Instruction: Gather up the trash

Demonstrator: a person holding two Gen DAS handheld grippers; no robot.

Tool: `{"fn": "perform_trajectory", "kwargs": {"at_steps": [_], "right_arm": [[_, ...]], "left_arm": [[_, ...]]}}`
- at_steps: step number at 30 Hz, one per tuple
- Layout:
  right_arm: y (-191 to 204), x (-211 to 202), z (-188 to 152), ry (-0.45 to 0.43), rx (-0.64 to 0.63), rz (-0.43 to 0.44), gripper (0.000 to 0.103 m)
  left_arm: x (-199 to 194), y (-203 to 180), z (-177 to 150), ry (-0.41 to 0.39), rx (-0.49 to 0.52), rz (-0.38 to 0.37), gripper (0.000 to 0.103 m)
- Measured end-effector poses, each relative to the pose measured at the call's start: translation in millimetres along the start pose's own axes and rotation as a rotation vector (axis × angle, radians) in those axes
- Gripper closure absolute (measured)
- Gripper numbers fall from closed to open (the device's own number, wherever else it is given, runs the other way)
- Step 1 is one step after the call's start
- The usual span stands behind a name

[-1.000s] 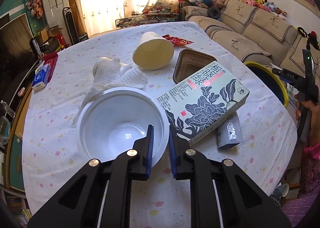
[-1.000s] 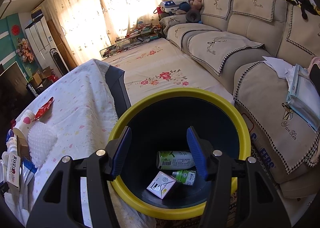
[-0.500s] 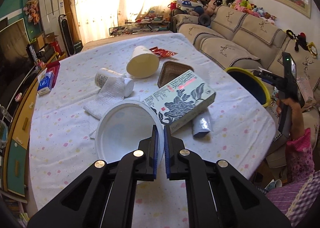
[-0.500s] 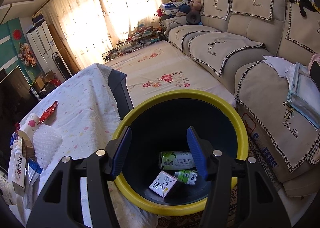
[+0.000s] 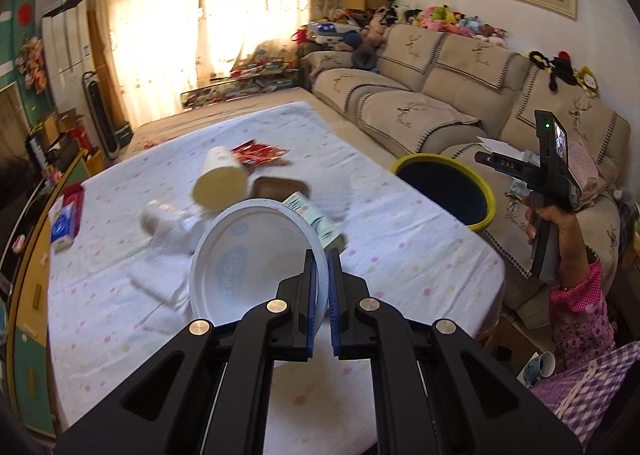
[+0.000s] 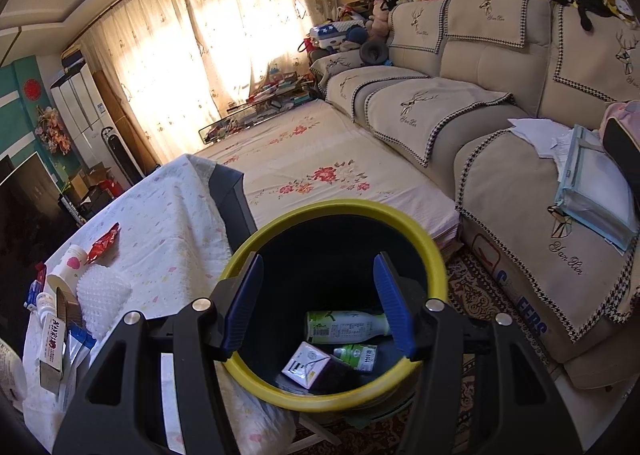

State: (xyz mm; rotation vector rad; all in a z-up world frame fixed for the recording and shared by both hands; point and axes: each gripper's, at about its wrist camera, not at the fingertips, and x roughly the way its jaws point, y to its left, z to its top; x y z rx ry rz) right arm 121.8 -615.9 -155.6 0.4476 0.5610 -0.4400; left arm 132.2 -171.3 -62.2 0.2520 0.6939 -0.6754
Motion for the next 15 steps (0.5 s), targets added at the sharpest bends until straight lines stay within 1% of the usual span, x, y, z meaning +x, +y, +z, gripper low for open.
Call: {"fn": "perform_trajectory", "kwargs": {"at_steps": [3, 7, 9, 13, 15], "right_arm": [[-12.8, -10.4, 0.8, -0.014, 0.013, -0.021, 0.048], [-32.6, -23.2, 1.8, -0.036, 0.033, -0.055, 0.048], [-42.4, -28.3, 1.7, -0.044, 0.047, -0.066, 0.047], [-59.8, -33.9, -0.4, -0.048, 0.078, -0.074, 0.047], [-67.3, -34.6, -1.4, -0.048, 0.089, -0.077, 0.047]], "left_arm": [[15.9, -16.9, 14.8, -0.007, 0.025, -0.047, 0.097], [47.5, -42.7, 39.9, 0.004, 0.053, -0.124, 0.096], [63.3, -57.5, 52.4, 0.012, 0.081, -0.135, 0.096], [91.0, -92.9, 76.2, 0.026, 0.129, -0.208, 0.097], [102.6, -107.1, 87.4, 0.023, 0.155, -0.215, 0.097]]}}
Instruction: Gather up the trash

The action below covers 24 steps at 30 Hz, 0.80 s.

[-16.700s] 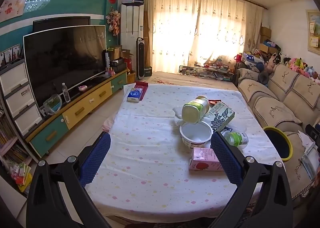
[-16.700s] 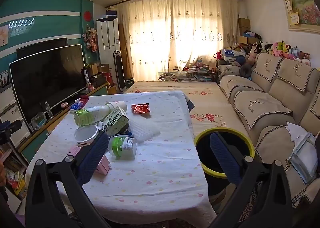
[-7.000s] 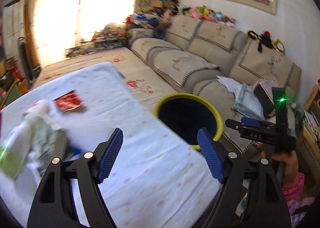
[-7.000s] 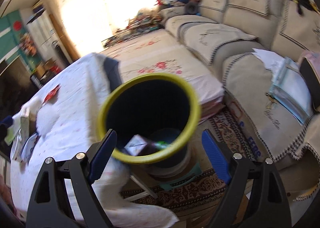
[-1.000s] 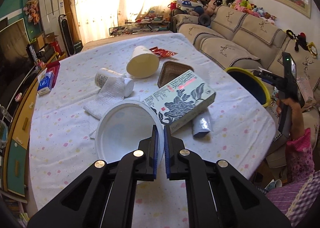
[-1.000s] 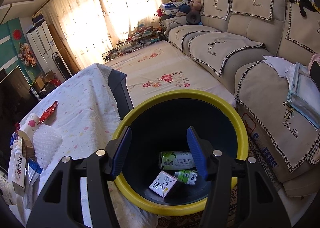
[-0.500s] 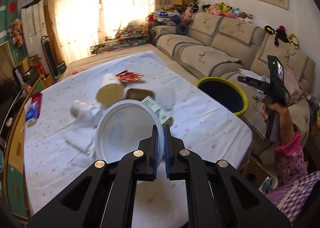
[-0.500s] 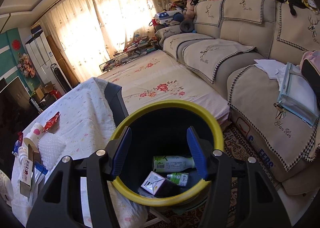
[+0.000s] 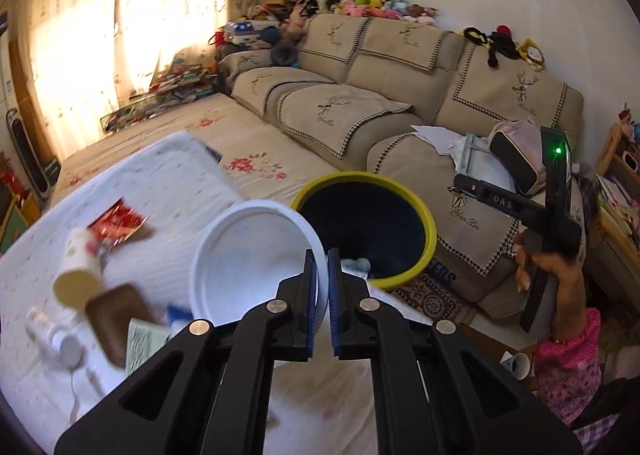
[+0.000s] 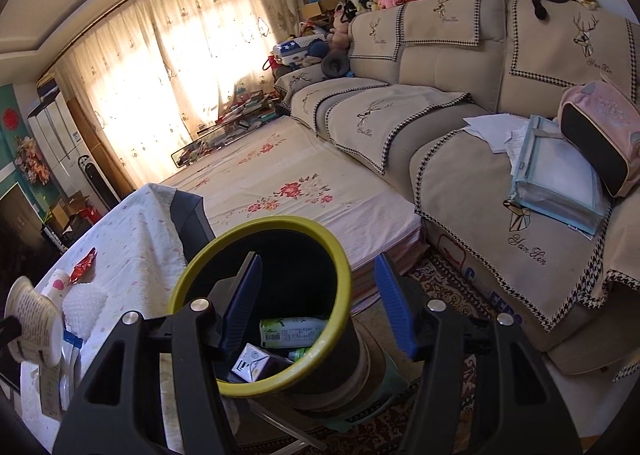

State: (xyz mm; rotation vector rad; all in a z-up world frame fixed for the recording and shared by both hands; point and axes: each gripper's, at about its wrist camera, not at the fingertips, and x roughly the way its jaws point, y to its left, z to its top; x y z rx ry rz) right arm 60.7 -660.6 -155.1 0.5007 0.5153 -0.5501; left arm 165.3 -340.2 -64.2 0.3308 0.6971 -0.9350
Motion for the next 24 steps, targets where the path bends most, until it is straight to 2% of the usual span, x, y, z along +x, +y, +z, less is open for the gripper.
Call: {"fn": "perform_trajectory", "kwargs": {"at_steps": [5, 10, 17, 24], "right_arm": [[-16.0, 3.3, 0.6, 0.005, 0.026, -0.002, 0.047], [-30.9, 5.2, 0.8, 0.005, 0.051, -0.01, 0.047], [-52.0, 0.6, 1.3, 0.001, 0.079, -0.033, 0.046], [-62.5, 4.6, -0.7, 0.016, 0.087, -0.047, 0.045]], "left_arm": [[34.8, -19.8, 31.1, 0.008, 0.025, -0.021, 0.097], [66.3, -40.7, 48.9, 0.037, 0.062, -0.038, 0.097], [122.3, -67.1, 62.6, 0.095, 0.075, -0.069, 0.097], [171.2, -86.4, 69.0, 0.138, 0.081, -0.064, 0.097]]}}
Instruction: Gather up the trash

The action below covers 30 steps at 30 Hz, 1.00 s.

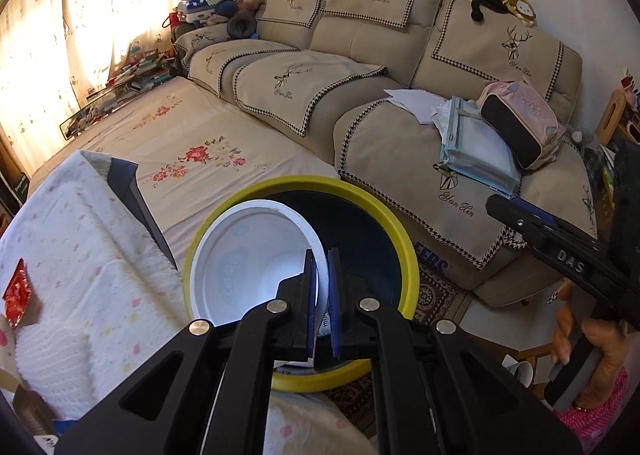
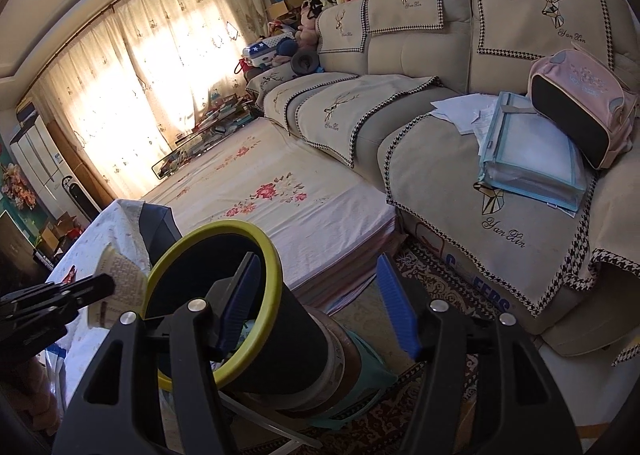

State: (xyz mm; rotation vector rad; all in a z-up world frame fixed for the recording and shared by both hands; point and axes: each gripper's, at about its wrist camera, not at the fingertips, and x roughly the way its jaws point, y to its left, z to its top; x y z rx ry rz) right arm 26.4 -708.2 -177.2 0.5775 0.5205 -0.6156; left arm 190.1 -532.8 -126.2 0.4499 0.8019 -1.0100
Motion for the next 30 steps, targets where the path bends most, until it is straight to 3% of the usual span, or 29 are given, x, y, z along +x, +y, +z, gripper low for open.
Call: {"fn": "perform_trajectory", "kwargs": {"at_steps": [3, 5, 6, 7, 12, 19, 24, 30], "right_arm": [[-1.2, 2.8, -1.4, 0.01, 0.0, 0.0, 0.045], [-0.7, 3.3, -2.2, 0.013, -0.002, 0.0, 0.043], [-0.2, 3.3, -2.1, 0.014, -0.003, 0.001, 0.043], [0.3, 3.2, -2.4, 0.015, -0.004, 0.002, 0.043], [7.1, 0.1, -4.0, 0.021, -0.021, 0.011, 0.042], [32.5, -5.5, -12.0, 0.034, -0.073, 0.043, 0.04], [63.2, -10.5, -21.4, 0.05, -0.134, 0.084, 0.039], [122.4, -14.9, -39.3, 0.079, -0.239, 0.16, 0.038]], "left_arm": [[15.5, 0.0, 0.8, 0.017, -0.011, 0.013, 0.095], [23.2, 1.3, 1.9, 0.015, -0.02, 0.043, 0.076], [25.9, 2.7, 2.8, 0.016, -0.031, 0.049, 0.057], [26.2, 4.2, 3.2, 0.015, -0.044, 0.051, 0.048], [-3.8, 10.2, -6.1, -0.027, -0.075, 0.038, 0.044], [-95.8, 31.2, -51.1, -0.136, -0.142, 0.052, 0.023], [-158.8, 60.9, -100.3, -0.182, -0.22, 0.11, 0.015], [-235.6, 109.6, -174.1, -0.249, -0.364, 0.253, 0.012]]}}
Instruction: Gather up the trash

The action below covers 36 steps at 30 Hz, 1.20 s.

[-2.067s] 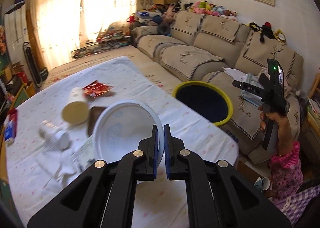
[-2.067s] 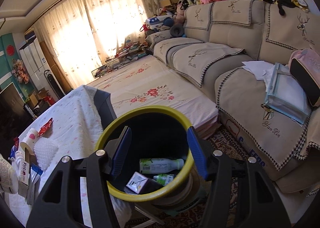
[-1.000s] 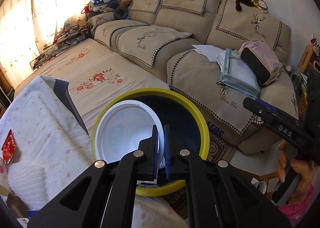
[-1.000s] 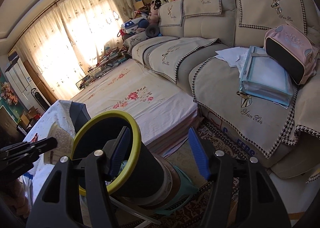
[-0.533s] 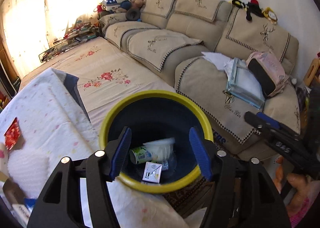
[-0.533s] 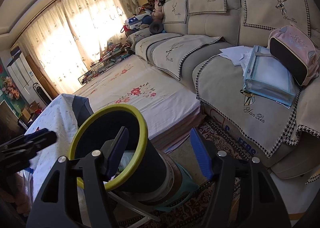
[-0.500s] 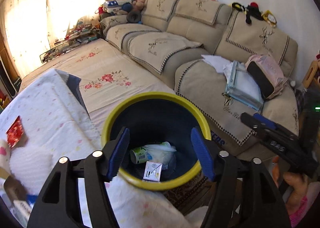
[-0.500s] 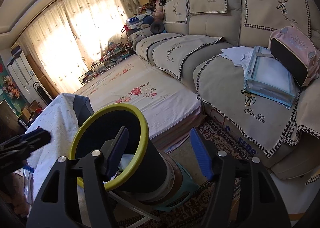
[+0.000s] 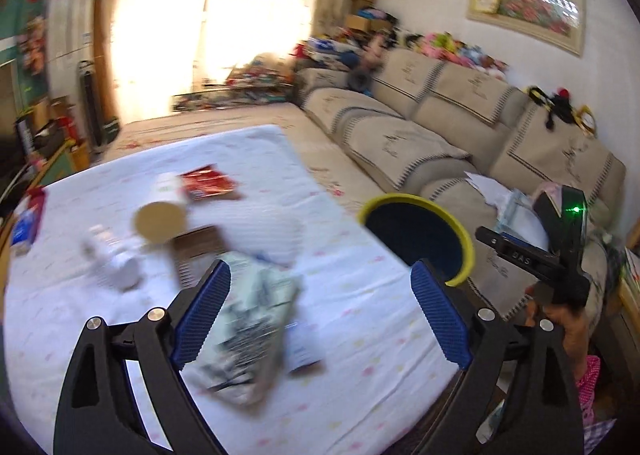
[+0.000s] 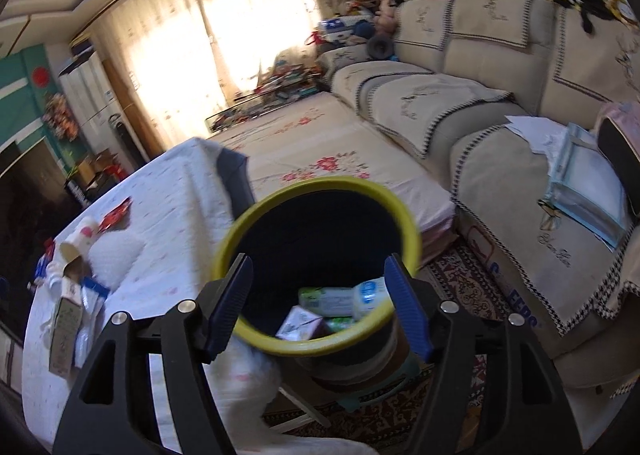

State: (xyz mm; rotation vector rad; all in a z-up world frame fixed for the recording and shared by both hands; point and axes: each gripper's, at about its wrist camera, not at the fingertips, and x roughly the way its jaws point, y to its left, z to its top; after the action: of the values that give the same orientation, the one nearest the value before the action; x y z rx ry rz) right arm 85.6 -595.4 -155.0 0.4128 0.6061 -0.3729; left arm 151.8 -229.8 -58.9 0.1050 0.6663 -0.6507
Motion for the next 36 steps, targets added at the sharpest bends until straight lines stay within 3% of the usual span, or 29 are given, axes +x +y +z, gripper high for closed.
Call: {"fn": "perform_trajectory", "kwargs": {"at_steps": [4, 7, 12, 18, 22, 29, 36], "right_arm": [[56.3, 5.9, -6.8, 0.027, -0.093, 0.078, 0.038], [98.3, 8.1, -12.6, 0.043, -0.16, 0.14, 0.038], [156.7, 7.9, -25.8, 0.066, -0.25, 0.221, 0.038], [208.5, 4.0, -48.3, 0.107, -0.342, 0.325, 0.037], [230.1, -2.7, -63.0, 0.116, -0.389, 0.353, 0.036], [223.2, -1.3, -65.4, 0.103, -0.425, 0.271, 0.036], [225.9, 11.6, -84.8, 0.192, -0.494, 0.271, 0.036]], "left_arm": [[-39.5, 52.8, -19.3, -0.039, -0.057, 0.132, 0.012], [-60.2, 83.6, -32.3, -0.061, -0.103, 0.186, 0.012], [-78.2, 117.4, -55.9, -0.061, -0.164, 0.225, 0.012], [-88.6, 125.6, -66.1, -0.075, -0.185, 0.253, 0.012], [-94.8, 128.4, -69.2, -0.082, -0.199, 0.265, 0.012], [-96.6, 128.0, -72.7, -0.08, -0.197, 0.267, 0.012], [-90.4, 122.8, -71.6, -0.068, -0.19, 0.257, 0.012]]}}
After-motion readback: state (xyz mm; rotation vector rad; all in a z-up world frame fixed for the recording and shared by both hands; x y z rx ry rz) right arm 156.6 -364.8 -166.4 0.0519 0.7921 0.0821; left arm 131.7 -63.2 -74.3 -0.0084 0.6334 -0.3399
